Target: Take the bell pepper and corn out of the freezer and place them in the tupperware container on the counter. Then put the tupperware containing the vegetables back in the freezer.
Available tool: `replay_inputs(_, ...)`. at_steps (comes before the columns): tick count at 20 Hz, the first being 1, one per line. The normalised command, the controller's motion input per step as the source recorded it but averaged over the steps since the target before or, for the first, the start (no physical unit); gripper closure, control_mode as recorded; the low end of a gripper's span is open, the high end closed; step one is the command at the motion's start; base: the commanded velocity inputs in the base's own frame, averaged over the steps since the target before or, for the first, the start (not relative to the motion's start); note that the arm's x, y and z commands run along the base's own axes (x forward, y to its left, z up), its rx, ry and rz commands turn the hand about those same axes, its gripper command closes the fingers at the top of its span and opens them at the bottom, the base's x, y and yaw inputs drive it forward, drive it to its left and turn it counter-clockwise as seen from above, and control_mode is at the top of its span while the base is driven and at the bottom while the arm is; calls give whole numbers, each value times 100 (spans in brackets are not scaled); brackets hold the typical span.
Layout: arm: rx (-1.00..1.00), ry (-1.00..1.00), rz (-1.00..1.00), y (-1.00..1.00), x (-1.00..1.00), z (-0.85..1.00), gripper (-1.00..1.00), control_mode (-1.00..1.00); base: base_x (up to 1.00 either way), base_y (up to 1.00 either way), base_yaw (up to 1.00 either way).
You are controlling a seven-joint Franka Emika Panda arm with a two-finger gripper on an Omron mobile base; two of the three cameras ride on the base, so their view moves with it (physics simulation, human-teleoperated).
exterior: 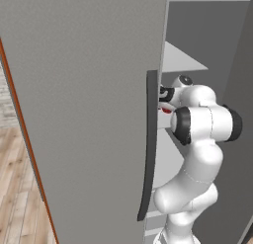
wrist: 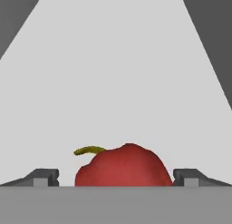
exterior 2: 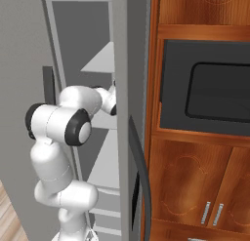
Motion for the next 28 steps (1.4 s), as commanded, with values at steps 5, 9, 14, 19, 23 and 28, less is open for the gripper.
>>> replay_inputs(5,0,0,-3,-3,4,-43,-100,-100,0,0,0)
replay_inputs(9,0,0,0,6,18,-46,100,-100,0,0,0)
replay_inputs(14,0,-7,0,25,-35,-28,100,-100,0,0,0)
replay_inputs(19,0,-19,-1,43,-100,55,100,-100,0,0,0)
replay_inputs(23,0,0,-7,7,-100,83,100,-100,0,0,0)
replay_inputs(28,0,0,-8,0,-100,73,100,-100,0,0,0)
